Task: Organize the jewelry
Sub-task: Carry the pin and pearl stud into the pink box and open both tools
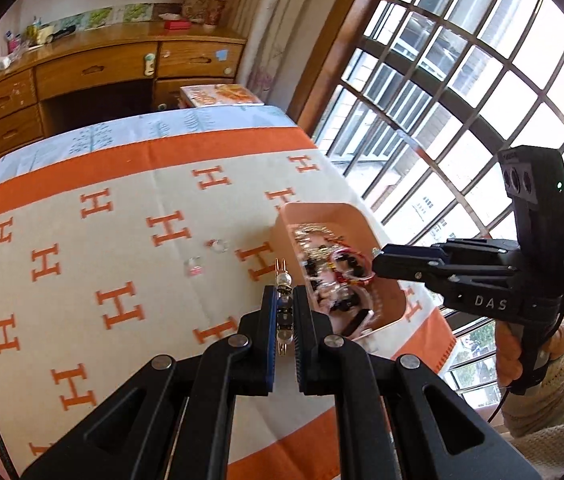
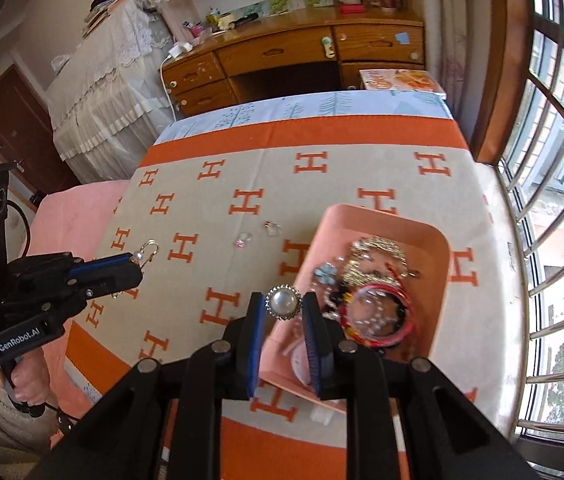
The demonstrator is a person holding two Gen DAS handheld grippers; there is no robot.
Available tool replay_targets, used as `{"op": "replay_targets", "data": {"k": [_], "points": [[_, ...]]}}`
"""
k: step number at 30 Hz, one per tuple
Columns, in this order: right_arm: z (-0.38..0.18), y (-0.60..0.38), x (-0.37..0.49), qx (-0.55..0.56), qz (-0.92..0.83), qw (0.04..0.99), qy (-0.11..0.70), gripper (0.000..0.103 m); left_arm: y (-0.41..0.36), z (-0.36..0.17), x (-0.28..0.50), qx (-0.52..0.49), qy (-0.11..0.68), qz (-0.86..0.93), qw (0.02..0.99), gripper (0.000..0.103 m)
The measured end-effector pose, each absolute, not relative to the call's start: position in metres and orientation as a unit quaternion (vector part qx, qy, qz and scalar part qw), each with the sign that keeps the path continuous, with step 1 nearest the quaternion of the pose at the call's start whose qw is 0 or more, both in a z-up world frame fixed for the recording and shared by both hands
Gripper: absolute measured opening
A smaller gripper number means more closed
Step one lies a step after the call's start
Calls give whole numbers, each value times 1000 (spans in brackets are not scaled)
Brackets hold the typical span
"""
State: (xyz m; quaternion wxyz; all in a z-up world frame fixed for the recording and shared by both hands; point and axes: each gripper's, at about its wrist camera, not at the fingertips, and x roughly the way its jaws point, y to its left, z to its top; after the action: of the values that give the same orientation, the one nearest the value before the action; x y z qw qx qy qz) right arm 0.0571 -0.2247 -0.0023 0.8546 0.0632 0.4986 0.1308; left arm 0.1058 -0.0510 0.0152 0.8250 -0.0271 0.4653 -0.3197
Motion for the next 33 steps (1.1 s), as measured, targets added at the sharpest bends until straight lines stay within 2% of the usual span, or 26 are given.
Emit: {"op": "replay_targets", "data": {"k": [6, 14, 17, 19, 21, 29, 33], "points": [[-30, -259, 41, 77, 112, 848, 513, 19, -118, 0, 101, -27, 477, -353, 804, 5], [-67, -278, 37, 80, 104, 838, 530, 20, -150, -33, 110, -23, 506, -332, 796, 5], [-73, -286, 37, 102, 112, 836, 527, 20, -154, -40, 115, -13, 507, -316, 802, 16], [-75, -288, 36, 106, 112, 839, 522, 20, -154, -41, 117, -14, 506, -309, 805, 39], [-76, -289, 33, 107, 113, 841, 518, 20, -150, -40, 117, -19, 501, -301, 811, 56], [-73, -283, 31, 104, 127, 844, 510, 20, -123, -34, 114, -26, 490, -267, 829, 61], [-65, -277, 31, 99, 136, 848, 503, 20, -95, -34, 107, -26, 481, -241, 842, 74]]}}
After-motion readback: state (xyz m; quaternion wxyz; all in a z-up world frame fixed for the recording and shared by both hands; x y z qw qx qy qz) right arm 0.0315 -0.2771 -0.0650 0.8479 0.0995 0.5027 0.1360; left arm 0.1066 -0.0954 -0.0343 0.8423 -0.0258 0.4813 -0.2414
